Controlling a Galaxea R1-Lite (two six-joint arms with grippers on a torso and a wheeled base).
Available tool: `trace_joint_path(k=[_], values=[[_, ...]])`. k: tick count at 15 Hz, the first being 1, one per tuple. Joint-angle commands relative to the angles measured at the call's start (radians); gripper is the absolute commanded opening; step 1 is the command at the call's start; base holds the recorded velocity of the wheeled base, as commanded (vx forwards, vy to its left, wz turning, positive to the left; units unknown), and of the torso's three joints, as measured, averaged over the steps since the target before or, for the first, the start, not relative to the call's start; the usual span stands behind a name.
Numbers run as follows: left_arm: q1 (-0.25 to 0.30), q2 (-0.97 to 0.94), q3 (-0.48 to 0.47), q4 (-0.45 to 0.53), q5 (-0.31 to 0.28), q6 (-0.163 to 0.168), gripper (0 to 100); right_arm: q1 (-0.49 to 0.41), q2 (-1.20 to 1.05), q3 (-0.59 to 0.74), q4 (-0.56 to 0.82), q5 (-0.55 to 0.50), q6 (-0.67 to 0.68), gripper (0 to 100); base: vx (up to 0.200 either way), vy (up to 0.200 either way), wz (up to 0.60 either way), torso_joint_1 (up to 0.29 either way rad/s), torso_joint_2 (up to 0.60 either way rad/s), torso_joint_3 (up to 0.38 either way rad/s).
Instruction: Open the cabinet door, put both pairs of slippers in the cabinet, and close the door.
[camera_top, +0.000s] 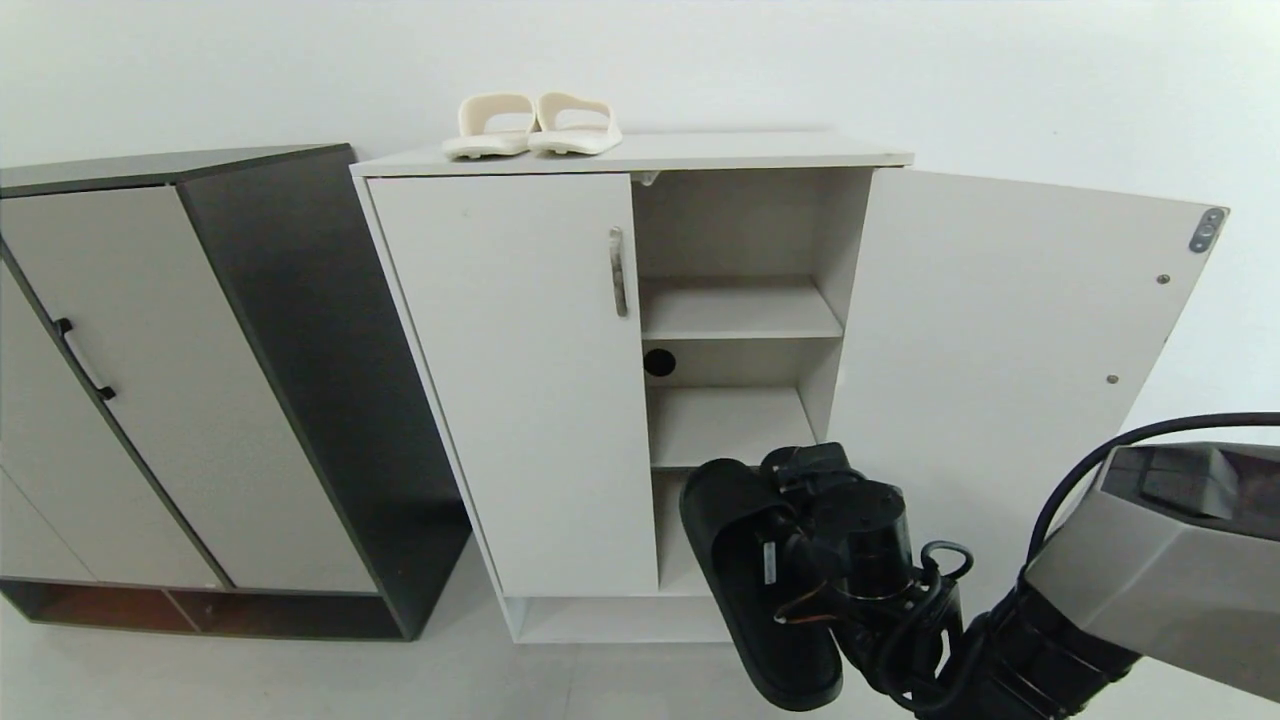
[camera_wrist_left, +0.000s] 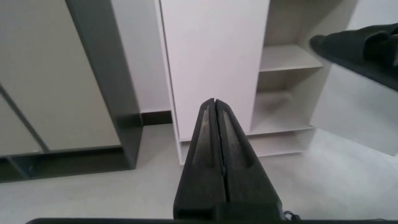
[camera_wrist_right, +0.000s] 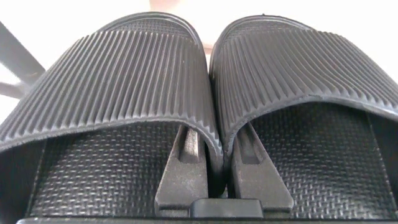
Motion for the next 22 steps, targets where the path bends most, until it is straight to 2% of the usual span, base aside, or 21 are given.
trace_joint_path(k=[1, 13, 17, 20, 22], values=[[0.000, 0.003, 0.000, 0.000, 0.000, 0.000, 0, 0.007, 0.037, -0.016, -0.003, 0.001, 0.001, 0, 0.000, 0.000, 0.00, 0.000, 0.00, 0.000], [0.000, 0.003, 0.000, 0.000, 0.006, -0.002, 0, 0.006, 0.046, -0.033, -0.003, 0.001, 0.019, 0, 0.000, 0.000, 0.00, 0.000, 0.00, 0.000], [0.000, 0.003, 0.000, 0.000, 0.004, 0.000, 0, 0.017, 0.044, -0.065, 0.004, -0.007, 0.009, 0, 0.000, 0.000, 0.00, 0.004, 0.00, -0.143], [0.000, 0.003, 0.000, 0.000, 0.004, 0.001, 0, 0.006, 0.061, -0.175, 0.126, -0.008, 0.024, 0, 0.000, 0.000, 0.00, -0.001, 0.00, -0.193], [0.000, 0.003, 0.000, 0.000, 0.004, 0.001, 0, 0.007, 0.069, -0.290, 0.293, -0.074, 0.107, 0, 0.000, 0.000, 0.00, 0.005, 0.00, -0.198]])
